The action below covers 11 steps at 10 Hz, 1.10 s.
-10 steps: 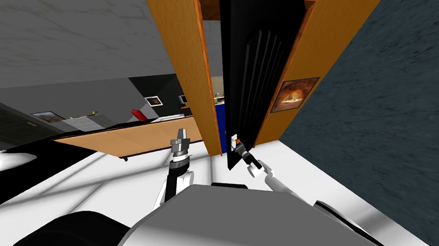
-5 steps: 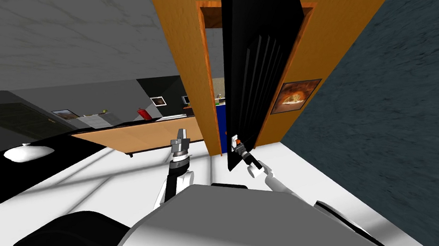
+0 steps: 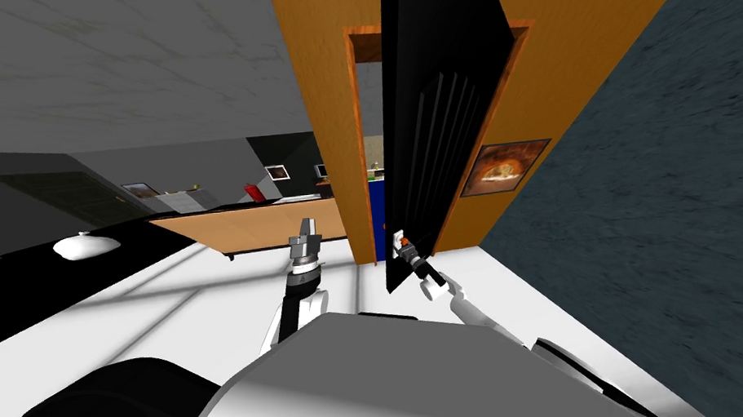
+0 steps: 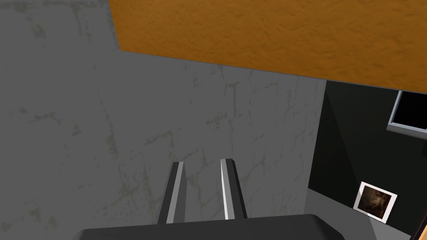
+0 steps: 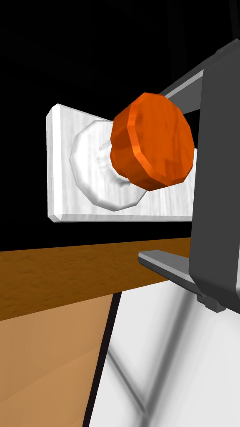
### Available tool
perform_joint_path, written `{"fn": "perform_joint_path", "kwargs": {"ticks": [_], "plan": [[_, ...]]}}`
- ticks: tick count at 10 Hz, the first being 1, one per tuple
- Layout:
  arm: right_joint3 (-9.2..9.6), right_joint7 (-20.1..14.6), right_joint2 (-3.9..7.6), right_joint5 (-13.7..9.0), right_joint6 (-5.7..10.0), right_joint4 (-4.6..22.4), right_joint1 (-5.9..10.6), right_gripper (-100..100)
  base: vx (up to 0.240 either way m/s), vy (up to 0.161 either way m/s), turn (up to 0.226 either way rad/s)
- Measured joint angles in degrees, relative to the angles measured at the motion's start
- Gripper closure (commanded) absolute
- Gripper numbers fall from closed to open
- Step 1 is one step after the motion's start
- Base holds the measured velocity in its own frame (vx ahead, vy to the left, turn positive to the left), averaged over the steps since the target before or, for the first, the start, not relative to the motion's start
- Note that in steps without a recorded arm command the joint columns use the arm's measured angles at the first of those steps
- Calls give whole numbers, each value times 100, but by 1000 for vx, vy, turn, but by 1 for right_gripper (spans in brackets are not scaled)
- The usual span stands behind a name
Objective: Pull the door open
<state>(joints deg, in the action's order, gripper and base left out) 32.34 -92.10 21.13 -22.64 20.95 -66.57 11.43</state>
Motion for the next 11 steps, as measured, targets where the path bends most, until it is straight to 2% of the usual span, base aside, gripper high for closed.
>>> {"fn": "perform_joint_path", "kwargs": {"ticks": [2, 3, 4, 6, 7, 8, 11], "plan": [[-84, -196, 227, -94, -101, -29, 75, -100, -52, 39, 103], [-63, -317, 318, -129, -35, 139, 170, -100, -34, 38, 147], [-106, -422, 460, -180, -58, 86, 182, -100, -20, 31, 84], [-149, -570, 570, -244, -84, 214, 318, -100, -4, 27, 83], [-140, -671, 677, -281, -84, 278, 396, -100, 3, 8, 10], [-138, -699, 690, -285, -80, 286, 405, 100, 2, -3, -16], [-141, -668, 681, -278, -80, 275, 403, 100, 1, -2, 2]]}}
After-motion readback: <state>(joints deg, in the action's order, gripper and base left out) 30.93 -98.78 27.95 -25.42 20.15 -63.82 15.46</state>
